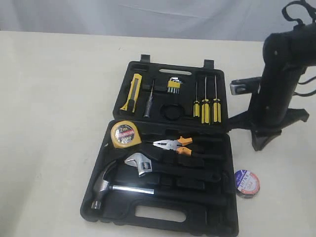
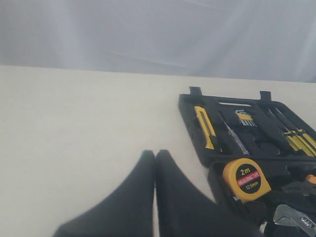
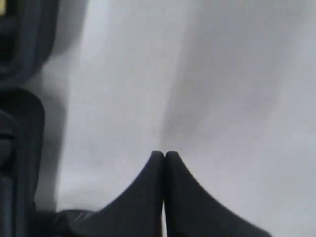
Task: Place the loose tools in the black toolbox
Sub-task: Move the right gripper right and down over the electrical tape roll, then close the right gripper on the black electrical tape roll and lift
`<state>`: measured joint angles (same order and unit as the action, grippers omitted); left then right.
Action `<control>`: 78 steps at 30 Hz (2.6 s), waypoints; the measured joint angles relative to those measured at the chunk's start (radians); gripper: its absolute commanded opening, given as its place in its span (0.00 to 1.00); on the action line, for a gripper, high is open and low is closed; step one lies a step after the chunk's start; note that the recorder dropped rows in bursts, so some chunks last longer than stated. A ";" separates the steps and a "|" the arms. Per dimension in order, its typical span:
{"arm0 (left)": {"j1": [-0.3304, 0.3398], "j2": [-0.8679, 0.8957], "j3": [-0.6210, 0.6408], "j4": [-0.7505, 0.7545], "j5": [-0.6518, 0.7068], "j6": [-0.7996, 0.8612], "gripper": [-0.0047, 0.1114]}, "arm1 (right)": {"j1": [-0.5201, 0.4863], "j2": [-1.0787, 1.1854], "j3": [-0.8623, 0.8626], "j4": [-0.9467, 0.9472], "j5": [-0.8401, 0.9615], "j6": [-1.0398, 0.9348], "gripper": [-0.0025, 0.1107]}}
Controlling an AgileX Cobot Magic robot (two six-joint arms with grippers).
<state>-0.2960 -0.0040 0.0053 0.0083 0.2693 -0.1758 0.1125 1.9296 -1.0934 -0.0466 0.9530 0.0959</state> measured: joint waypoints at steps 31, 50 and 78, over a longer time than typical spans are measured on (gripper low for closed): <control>0.000 0.000 0.000 0.000 0.000 0.000 0.04 | -0.010 -0.015 0.115 0.250 0.095 -0.134 0.55; 0.000 0.000 0.000 0.000 0.000 0.000 0.04 | 0.149 -0.015 0.115 0.152 0.105 -0.043 0.55; 0.000 0.000 0.000 0.000 0.000 0.000 0.04 | 0.150 -0.015 0.171 0.128 0.193 0.006 0.56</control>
<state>-0.2960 -0.0040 0.0053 0.0083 0.2693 -0.1758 0.2620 1.9147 -0.9221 0.0812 1.1459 0.1014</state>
